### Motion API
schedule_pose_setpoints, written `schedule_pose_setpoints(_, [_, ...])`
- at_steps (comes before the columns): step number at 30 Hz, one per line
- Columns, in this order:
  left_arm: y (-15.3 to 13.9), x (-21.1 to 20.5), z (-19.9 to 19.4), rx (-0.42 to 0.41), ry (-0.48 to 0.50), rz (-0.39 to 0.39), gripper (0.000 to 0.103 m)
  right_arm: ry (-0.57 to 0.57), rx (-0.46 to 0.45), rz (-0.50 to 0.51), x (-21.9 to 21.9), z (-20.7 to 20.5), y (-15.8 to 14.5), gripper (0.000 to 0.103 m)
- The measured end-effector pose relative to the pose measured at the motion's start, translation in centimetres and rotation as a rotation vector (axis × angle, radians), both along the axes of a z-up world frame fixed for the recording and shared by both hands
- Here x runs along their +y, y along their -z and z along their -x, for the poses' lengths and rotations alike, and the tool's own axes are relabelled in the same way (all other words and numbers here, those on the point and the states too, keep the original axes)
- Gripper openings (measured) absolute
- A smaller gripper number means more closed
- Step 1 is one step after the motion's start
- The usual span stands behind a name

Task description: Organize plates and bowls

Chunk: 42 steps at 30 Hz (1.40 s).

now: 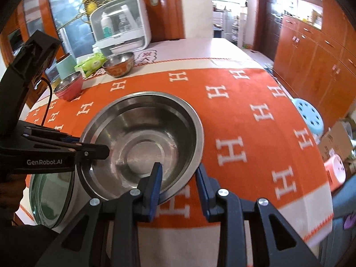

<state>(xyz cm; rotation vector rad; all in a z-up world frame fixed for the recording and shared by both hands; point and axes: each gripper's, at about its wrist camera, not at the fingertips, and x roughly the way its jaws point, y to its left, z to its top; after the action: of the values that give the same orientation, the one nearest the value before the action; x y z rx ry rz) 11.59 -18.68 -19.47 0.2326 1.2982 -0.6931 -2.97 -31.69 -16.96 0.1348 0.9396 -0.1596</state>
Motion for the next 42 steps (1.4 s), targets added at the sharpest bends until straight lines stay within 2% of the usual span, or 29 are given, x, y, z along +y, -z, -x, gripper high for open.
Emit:
schedule_pose_setpoints(17, [2.2, -3.4, 3.9, 0.05, 0.218, -0.072, 0.019, 0.202, 0.053, -0.028, -0.1, 5.7, 1.7, 0.031])
schedule_pose_setpoints(24, [2.7, -4.2, 4.4, 0.025, 0.268, -0.113, 0.021, 0.231, 0.042, -0.018, 0.1, 6.2, 1.8, 0.031])
schedule_pose_setpoints(28, [2.6, -4.5, 4.5, 0.005, 0.279, -0.121, 0.03, 0.253, 0.044, -0.003, 0.3, 6.1, 1.8, 0.031])
schedule_pose_setpoints(31, [2.2, -4.2, 4.5, -0.009, 0.291, -0.097, 0.036, 0.271, 0.039, 0.014, 0.5, 6.2, 1.6, 0.031])
schedule_pose_setpoints(35, [1.3, -3.6, 4.3, -0.029, 0.302, -0.083, 0.053, 0.289, 0.029, 0.035, 0.9, 6.1, 1.1, 0.041])
schedule_pose_setpoints(37, [0.7, -3.1, 4.2, -0.038, 0.305, -0.071, 0.055, 0.297, 0.025, 0.045, 1.1, 6.1, 0.9, 0.042])
schedule_pose_setpoints(40, [-0.2, -2.5, 4.3, -0.068, 0.322, -0.069, 0.064, 0.312, 0.015, 0.057, 1.3, 6.0, 0.5, 0.043])
schedule_pose_setpoints(42, [-1.1, -1.7, 4.4, -0.086, 0.326, -0.055, 0.065, 0.321, 0.005, 0.065, 1.5, 6.0, 0.2, 0.044])
